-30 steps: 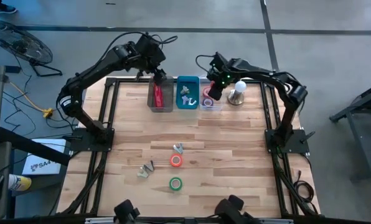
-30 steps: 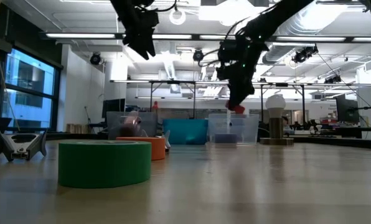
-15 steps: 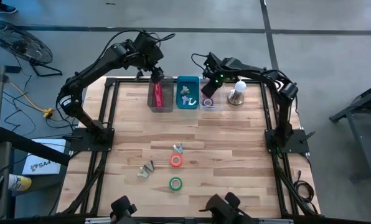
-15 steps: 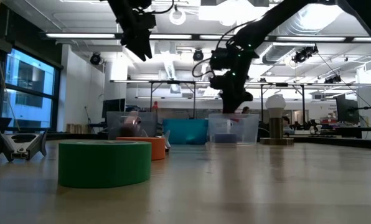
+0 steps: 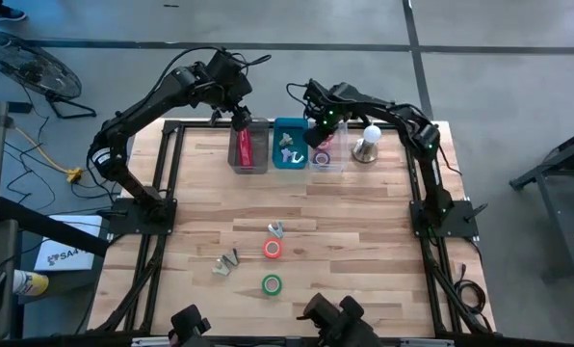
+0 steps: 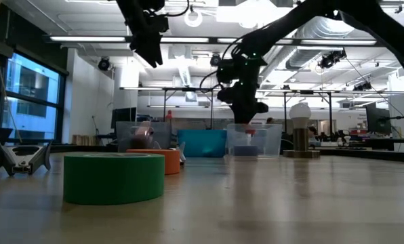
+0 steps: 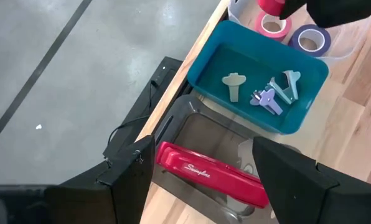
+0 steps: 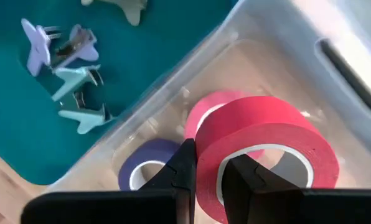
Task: Pick and place Stapler, Stapler remover, tape
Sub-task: Put the red tape into the transparent bin
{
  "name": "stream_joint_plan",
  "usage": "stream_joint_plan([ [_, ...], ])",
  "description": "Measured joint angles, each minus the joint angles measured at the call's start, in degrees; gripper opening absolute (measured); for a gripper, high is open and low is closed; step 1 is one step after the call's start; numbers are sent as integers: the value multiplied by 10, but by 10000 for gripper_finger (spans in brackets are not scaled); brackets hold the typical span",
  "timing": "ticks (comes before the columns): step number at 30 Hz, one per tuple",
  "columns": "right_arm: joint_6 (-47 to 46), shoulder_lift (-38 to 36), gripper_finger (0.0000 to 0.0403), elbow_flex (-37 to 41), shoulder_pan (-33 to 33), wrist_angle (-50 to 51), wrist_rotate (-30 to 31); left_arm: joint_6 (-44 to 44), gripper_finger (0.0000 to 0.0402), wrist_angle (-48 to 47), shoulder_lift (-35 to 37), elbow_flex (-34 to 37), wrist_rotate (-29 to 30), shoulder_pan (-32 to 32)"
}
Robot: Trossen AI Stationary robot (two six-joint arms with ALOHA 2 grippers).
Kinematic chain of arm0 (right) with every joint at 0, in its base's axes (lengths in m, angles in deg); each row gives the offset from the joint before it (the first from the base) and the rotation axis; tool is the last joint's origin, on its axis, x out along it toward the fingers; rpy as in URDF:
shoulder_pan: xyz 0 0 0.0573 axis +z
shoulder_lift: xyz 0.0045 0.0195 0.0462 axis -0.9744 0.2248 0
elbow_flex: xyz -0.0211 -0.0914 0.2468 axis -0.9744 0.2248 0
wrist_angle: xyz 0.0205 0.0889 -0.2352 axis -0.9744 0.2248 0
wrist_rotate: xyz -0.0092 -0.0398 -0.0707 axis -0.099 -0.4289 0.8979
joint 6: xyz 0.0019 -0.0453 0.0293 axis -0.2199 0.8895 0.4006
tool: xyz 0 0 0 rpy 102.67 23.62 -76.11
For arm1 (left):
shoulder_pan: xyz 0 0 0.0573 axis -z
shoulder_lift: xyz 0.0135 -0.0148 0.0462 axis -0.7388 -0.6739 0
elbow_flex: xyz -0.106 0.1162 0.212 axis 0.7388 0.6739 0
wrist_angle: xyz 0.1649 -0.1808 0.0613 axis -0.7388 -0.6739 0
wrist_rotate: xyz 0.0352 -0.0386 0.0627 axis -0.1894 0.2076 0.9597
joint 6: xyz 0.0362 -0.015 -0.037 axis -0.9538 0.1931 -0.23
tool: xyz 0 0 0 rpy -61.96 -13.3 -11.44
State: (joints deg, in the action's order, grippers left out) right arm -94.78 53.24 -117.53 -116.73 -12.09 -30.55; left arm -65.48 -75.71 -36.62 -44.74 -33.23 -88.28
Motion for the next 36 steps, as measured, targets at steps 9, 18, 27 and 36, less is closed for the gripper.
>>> stream_joint_plan([
  [9,-9,24,35,0,17,-1,10,-3,263,-6,0,0,0,0],
  [18,-17,25,37,0,23,-1,5,-8,263,-5,0,0,0,0],
  [27,-22,25,39,0,22,-8,26,-8,263,-5,0,0,0,0],
  [36,-26,25,48,0,23,-8,26,-17,263,-5,0,0,0,0],
])
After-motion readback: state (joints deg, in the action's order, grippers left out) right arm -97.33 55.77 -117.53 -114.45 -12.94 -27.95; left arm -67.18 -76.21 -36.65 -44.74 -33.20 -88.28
